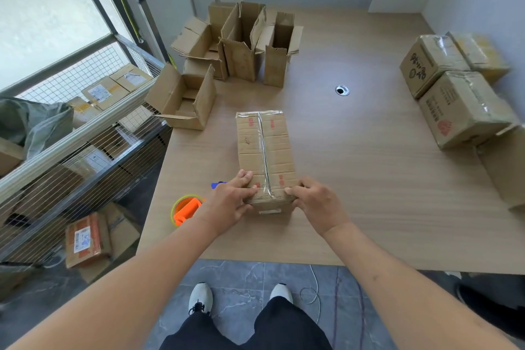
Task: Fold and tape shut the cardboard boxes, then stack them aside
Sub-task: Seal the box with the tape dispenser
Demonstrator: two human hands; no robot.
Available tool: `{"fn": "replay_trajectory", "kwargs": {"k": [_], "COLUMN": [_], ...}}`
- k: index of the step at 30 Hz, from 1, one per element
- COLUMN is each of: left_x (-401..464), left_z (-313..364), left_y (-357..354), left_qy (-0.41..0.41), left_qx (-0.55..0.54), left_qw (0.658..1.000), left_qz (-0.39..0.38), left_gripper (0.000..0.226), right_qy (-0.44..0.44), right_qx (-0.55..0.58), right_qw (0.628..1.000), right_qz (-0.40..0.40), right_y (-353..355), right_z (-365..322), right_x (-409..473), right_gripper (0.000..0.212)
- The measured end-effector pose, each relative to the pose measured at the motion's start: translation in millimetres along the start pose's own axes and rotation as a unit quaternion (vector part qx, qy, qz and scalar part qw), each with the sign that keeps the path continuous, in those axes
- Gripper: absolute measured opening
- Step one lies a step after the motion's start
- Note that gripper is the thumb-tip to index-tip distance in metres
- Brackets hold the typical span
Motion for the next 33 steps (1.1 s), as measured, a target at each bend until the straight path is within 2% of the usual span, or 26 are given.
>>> {"fn": "replay_trajectory", "kwargs": {"k": [4, 6, 9, 12, 15, 17, 22, 24, 26, 29, 33], "left_x": [0.6, 0.5, -0.4, -1.3, 0.8, 3.4, 17.5, 25.0, 33.1, 45.4, 70.1], "left_z": [-7.4, -8.5, -7.3, -7.5, -5.9, -0.3, 35.2, 44.5, 45.0, 38.7, 25.5], "left_y": [-1.6, -2.0, -2.7, -4.1, -5.9, -9.7, -26.8, -29.3, -23.2, -11.0, -10.1], "left_qy": [-0.005, -0.014, -0.014, -0.007, -0.004, -0.004, -0.045, -0.051, -0.052, -0.025, 0.014], "left_qx": [-0.004, -0.006, -0.001, 0.0, 0.002, 0.001, -0.001, -0.007, -0.012, -0.018, 0.045], "left_qw": [1.0, 1.0, 1.0, 1.0, 1.0, 0.998, 0.991, 0.991, 0.995, 0.999, 0.998], "left_qz": [-0.019, -0.024, -0.015, -0.013, -0.029, -0.061, -0.124, -0.12, -0.079, -0.038, -0.05], "left_gripper": [0.059, 0.061, 0.061, 0.062, 0.064, 0.068, 0.077, 0.071, 0.061, 0.057, 0.056], "right_qy": [0.016, 0.011, 0.034, 0.022, -0.018, -0.045, -0.142, -0.159, -0.156, -0.17, -0.163], "right_qx": [-0.045, -0.056, -0.042, -0.077, -0.098, -0.099, -0.177, -0.189, -0.186, -0.187, -0.242], "right_qw": [0.999, 0.998, 0.998, 0.995, 0.995, 0.993, 0.971, 0.966, 0.967, 0.961, 0.949], "right_qz": [-0.001, -0.026, 0.02, 0.066, 0.01, -0.037, -0.07, -0.071, -0.073, -0.114, -0.12], "right_y": [1.2, -3.8, 0.8, 10.8, 9.9, 11.8, 23.5, 23.6, 21.6, 18.9, 31.1], "right_z": [0.5, 2.5, -10.0, -20.8, -18.6, -17.8, -6.5, -2.1, 0.3, 12.2, 29.7], "right_x": [0.3, 5.0, 3.5, -5.2, -2.7, -0.1, -9.6, -12.5, -11.7, -12.9, -8.0], "right_gripper": [0.017, 0.01, 0.038, 0.051, 0.049, 0.062, 0.098, 0.094, 0.088, 0.097, 0.089]}}
Point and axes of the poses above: each hand's wrist, its own x-axis towards the middle knuckle, its own y-axis out of the back of the hand, z = x × y, the point moved 9 cm from there along x, towards the middle knuckle, and after that the axes turned 1 degree about z, right-handed, at the moved point
